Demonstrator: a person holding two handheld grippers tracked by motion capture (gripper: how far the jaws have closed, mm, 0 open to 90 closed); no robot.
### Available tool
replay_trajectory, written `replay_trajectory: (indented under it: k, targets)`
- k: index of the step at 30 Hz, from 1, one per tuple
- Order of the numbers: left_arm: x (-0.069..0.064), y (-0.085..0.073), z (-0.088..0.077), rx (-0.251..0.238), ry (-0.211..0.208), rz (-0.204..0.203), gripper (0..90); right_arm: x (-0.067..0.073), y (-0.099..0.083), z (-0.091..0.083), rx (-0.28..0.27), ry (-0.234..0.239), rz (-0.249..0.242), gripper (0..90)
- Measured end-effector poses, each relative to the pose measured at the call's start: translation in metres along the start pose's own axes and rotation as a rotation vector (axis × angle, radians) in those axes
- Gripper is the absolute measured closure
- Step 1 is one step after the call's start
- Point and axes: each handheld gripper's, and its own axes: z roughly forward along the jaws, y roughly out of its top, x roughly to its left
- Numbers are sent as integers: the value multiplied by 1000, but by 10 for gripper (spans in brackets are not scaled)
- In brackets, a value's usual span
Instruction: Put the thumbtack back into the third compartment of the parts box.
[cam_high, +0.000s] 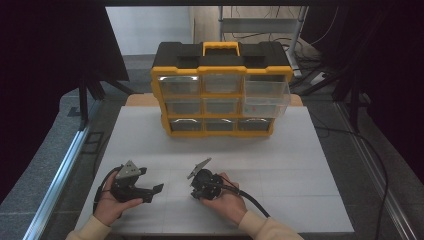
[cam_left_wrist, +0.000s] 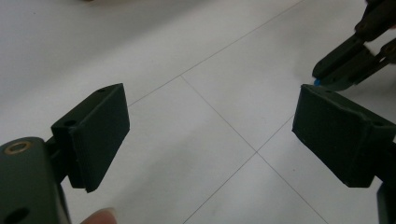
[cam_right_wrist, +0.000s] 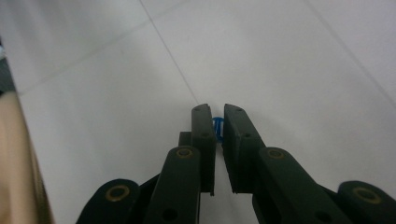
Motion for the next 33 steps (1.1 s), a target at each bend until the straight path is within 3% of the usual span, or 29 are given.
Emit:
replay_trajectory:
  k: [7, 9, 14, 24, 33]
  targets:
    - [-1, 0, 1, 3, -2, 0, 114, -15, 3, -31, -142, 48, 67, 834]
    - [-2, 0, 1, 3, -2, 2, 114, -20, 3, -40, -170, 59, 100, 834]
    - [-2, 0, 2, 2, -2, 3, 114, -30, 3, -58, -232, 57, 128, 834]
    - [-2, 0, 2, 0, -2, 1, 114, -36, 6, -90, -344, 29, 130, 833]
    - [-2, 0, 2, 0, -4, 4, 115, -38, 10, -109, -407, 9, 117, 833]
